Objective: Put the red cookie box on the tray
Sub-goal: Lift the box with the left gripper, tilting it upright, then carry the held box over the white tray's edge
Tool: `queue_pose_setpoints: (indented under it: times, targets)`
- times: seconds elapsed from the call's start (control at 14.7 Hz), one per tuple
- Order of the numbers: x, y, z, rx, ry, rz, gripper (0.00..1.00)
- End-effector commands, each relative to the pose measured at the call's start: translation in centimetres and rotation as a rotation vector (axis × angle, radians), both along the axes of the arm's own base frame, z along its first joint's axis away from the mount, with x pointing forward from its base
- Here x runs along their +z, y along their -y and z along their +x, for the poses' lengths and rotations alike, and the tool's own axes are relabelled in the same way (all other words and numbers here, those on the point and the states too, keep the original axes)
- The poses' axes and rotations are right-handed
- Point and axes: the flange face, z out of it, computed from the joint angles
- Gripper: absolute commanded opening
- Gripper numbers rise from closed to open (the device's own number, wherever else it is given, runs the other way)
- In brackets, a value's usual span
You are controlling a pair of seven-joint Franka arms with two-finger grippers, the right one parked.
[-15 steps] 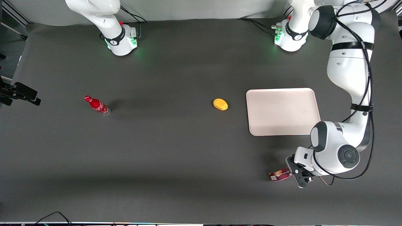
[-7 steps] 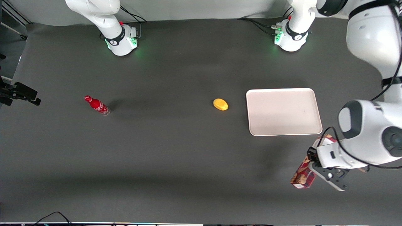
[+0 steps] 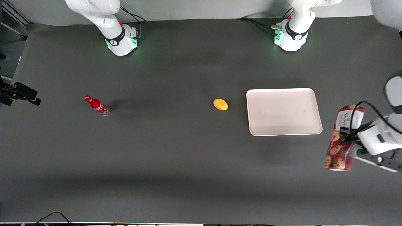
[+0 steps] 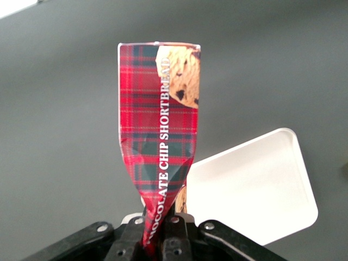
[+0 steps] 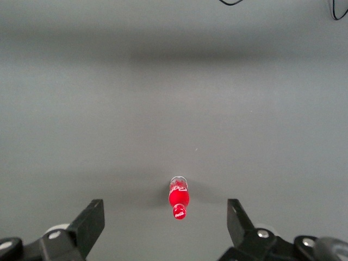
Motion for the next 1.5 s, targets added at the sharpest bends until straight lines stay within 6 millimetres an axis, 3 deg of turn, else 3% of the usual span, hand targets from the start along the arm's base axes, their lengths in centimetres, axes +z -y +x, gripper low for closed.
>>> queue_pose_setpoints:
  times: [0.0,0.2,0.48,0.68,0.88,1.43]
  targets:
    - [0.4,-2.2,-4.2,0.066,-0.028,0.018,0.00]
    - [-1.5,-4.0,-7.9,0.099,0.028,0.016,0.00]
    - [-6.1,-6.0,-12.1,0.162,0.043,0.000,0.00]
    - [-10.2,-5.8,-15.8,0.246,0.102,0.004,0.00]
    - [-14.8,-5.5,-18.2,0.313,0.135,0.000,0.00]
    - [-23.2,-4.6,-22.6,0.377,0.220,0.008,0.00]
